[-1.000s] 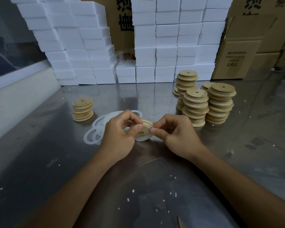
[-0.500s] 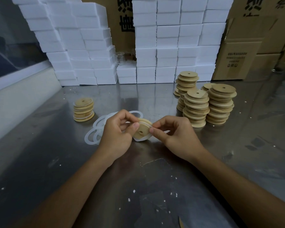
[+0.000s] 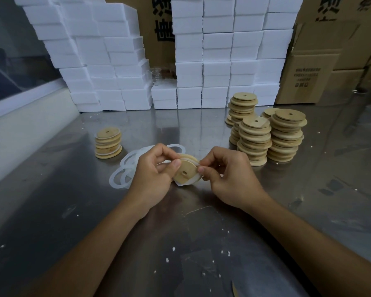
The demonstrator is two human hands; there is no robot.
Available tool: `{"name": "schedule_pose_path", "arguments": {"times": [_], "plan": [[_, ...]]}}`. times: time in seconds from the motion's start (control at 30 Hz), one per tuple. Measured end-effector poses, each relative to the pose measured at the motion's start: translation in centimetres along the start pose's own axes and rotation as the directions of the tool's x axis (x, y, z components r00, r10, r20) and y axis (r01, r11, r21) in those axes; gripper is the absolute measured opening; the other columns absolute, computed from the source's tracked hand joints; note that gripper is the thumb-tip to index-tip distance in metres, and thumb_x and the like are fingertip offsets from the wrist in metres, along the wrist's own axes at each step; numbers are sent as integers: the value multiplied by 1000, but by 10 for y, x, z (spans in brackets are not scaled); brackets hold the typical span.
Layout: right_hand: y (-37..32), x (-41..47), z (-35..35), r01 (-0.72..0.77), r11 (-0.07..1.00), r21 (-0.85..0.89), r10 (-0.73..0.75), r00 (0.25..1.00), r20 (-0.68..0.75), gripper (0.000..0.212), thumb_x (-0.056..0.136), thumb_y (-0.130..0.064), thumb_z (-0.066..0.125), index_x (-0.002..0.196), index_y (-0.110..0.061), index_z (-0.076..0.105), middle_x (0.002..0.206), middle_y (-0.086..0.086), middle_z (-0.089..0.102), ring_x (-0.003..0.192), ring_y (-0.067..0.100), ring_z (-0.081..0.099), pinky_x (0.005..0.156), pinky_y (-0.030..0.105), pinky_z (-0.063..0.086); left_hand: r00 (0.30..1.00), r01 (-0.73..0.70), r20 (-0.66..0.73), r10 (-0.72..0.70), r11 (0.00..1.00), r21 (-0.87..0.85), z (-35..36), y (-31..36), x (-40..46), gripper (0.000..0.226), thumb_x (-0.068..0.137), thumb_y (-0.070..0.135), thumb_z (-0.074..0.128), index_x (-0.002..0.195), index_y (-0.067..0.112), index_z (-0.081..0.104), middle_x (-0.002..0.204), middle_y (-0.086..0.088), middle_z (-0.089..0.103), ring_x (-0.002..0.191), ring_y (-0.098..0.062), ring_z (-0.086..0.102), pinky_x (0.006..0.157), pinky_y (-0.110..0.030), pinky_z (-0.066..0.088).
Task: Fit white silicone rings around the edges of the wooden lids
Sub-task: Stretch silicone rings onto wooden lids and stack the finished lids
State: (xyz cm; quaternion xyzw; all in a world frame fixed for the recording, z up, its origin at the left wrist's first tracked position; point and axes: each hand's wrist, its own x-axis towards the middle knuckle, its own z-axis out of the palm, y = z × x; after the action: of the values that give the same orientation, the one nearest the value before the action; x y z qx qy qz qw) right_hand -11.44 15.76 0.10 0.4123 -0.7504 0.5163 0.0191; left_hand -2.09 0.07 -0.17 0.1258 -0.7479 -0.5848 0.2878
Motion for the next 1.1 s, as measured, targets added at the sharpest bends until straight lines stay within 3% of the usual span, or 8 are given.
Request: {"name": "schedule_pose_path", "arguments": {"times": [0.07,0.17,0.27,0.33,0.57,0.83,0.97,1.1], "plan": [[1,-1,0,13,1000,-11,-13,1000,-9,8,84,-6,75,80,-10,69,73,1,71,68,17,67,66,42,57,999,-33,-5,33,999,38,1,1,-1,27,90,1,63,78,24,61,89,-1,73,85,-16,72,80,-43,59],[2,-3,-1,72,995,-62,-73,997,-19,6,84,-6,74,82,-10,71,75,-2,72,69,11,66,69,37,56,973,-229,31,229,941,247,1,7,-4,20,87,-1,66,84,18,60,87,7,69,86,-10,68,77,-25,55],[3,-3,0,143,982,-122,-142,990,15,2,86,-8,72,87,-9,72,81,-4,73,75,10,68,73,36,57,899,-435,151,411,800,414,1,11,-6,12,86,1,67,89,12,65,89,4,67,89,-13,64,80,-29,54],[2,-3,2,177,974,-142,-174,984,33,4,87,-11,72,91,-10,73,86,-4,74,79,9,69,74,34,58,875,-481,173,453,764,430,3,12,-6,9,85,1,67,86,10,66,87,3,67,87,-12,62,77,-29,52],[0,-3,3,171,972,-159,-167,985,38,11,89,-21,72,95,-12,74,92,-5,73,84,9,68,76,33,59,958,-281,35,286,902,327,1,7,-3,22,86,0,68,77,19,61,85,4,68,88,-12,64,80,-30,55],[-2,0,-1,88,990,-107,-86,996,19,4,85,-11,74,89,-10,76,83,-5,74,78,7,69,75,29,58,973,-231,42,228,940,251,0,7,-1,20,85,-2,68,79,16,63,87,5,68,91,-14,66,79,-22,55],[-2,0,-2,125,981,-148,-122,992,33,4,85,-9,73,89,-9,74,83,-3,74,77,11,69,72,35,58,978,-206,39,203,959,193,0,7,-2,21,85,-3,68,79,16,63,87,2,70,88,-15,68,79,-21,54],[-2,-1,0,181,969,-169,-176,983,43,8,89,-13,71,95,-9,74,90,-3,74,81,9,69,76,30,58,992,-126,6,127,986,112,-1,6,-1,17,87,-5,66,82,11,62,88,-3,71,84,-15,70,75,-24,56]]}}
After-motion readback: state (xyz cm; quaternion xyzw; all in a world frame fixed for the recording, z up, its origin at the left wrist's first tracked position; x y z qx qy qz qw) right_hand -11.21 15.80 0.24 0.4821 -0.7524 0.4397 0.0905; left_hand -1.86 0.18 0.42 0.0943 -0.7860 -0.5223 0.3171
